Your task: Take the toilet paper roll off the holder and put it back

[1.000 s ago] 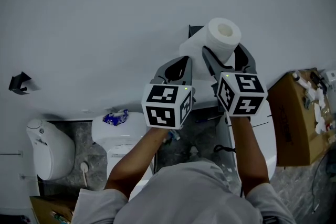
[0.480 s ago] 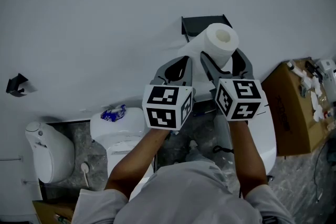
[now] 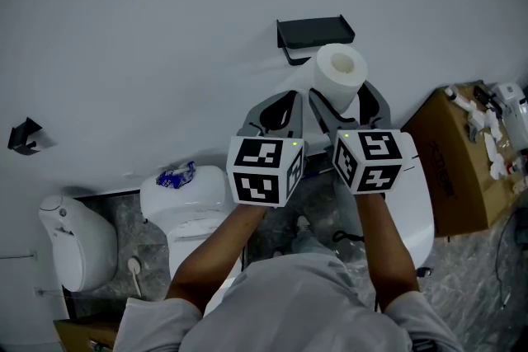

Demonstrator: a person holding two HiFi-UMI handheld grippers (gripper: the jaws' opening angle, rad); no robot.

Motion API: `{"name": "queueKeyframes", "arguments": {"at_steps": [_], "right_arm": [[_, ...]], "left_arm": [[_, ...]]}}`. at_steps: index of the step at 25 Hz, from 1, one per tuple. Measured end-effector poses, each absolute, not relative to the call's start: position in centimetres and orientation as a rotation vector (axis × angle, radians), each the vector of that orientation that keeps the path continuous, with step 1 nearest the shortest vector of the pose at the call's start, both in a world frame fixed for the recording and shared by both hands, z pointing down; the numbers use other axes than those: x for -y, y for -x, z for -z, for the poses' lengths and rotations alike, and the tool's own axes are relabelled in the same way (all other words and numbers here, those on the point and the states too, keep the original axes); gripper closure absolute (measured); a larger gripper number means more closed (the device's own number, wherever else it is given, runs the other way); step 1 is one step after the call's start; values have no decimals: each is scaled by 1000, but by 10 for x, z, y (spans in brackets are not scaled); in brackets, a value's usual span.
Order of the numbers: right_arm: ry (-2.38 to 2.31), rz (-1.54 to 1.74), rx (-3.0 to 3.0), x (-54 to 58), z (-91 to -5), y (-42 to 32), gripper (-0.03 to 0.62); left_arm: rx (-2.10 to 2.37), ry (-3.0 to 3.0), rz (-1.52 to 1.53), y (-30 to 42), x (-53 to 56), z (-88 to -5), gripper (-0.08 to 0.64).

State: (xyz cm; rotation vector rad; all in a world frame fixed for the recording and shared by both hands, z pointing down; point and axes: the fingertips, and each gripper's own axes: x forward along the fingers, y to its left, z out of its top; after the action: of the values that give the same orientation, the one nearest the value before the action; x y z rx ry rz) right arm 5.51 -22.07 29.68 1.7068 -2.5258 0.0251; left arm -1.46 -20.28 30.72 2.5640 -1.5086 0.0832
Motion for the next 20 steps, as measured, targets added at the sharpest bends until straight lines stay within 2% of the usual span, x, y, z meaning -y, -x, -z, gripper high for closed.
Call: {"name": "queueKeyframes", "arguments": {"at_steps": [20], "right_arm": [[-1707, -25, 2514, 211, -299, -61, 210]], "left_arm": [[1490, -2567, -73, 10, 195, -307, 555]]}}
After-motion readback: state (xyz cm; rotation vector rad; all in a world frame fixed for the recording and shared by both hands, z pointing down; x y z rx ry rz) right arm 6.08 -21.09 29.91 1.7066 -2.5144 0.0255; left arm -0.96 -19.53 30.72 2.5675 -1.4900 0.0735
